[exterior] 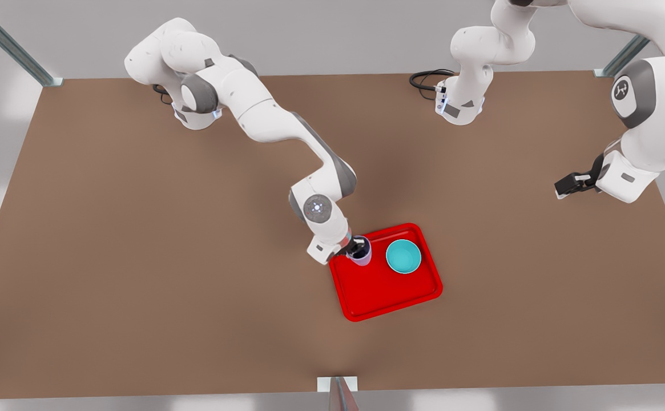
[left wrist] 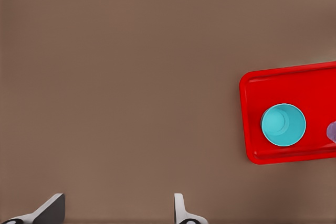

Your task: Place the bowl on the tray with the left arm and the cup on the tray with the right arm

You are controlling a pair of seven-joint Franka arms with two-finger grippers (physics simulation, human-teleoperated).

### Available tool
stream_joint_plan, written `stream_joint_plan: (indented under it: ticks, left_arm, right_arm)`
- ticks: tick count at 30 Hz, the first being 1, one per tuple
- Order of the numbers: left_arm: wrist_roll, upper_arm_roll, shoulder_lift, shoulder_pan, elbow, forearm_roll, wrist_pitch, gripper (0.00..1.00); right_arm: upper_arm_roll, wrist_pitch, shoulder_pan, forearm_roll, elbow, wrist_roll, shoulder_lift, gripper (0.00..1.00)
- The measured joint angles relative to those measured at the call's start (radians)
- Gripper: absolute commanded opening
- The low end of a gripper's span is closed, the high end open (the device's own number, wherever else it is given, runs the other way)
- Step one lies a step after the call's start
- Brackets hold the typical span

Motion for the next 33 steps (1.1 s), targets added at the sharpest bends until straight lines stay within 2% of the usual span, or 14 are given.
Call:
stream_joint_plan:
  ticks: [7, 9, 10, 11, 12, 15, 33]
  left_arm:
    - [0.0, 0.0, 0.0, -0.001, 0.0, 0.0, 0.0, 1.0]
    - [0.0, 0.0, 0.0, 0.0, 0.0, 0.0, 0.0, 1.0]
    - [0.0, 0.001, 0.0, -0.002, 0.0, 0.0, 0.0, 1.0]
    - [0.0, 0.001, 0.0, -0.003, 0.0, 0.0, 0.001, 1.0]
    - [0.0, 0.0, 0.0, -0.003, 0.0, 0.0, 0.0, 1.0]
    - [0.0, 0.001, 0.002, -0.004, 0.0, 0.0, 0.0, 1.0]
    - [0.0, 0.0, 0.002, -0.004, 0.0, 0.0, 0.001, 1.0]
  right_arm:
    - [-0.016, -0.003, 0.004, 0.0, -0.001, 0.003, 0.029, 0.21]
    - [-0.017, -0.003, 0.014, -0.001, 0.0, 0.004, 0.032, 0.28]
    - [-0.031, -0.003, 0.014, -0.002, 0.0, 0.003, 0.032, 0.28]
    - [-0.034, -0.003, 0.015, -0.002, 0.0, 0.003, 0.033, 0.33]
    - [-0.035, -0.002, 0.017, -0.003, 0.0, 0.003, 0.033, 0.61]
    - [-0.038, 0.0, 0.017, -0.004, 0.0, 0.004, 0.037, 1.0]
    - [-0.039, -0.012, 0.018, 0.012, -0.001, 0.005, 0.009, 1.0]
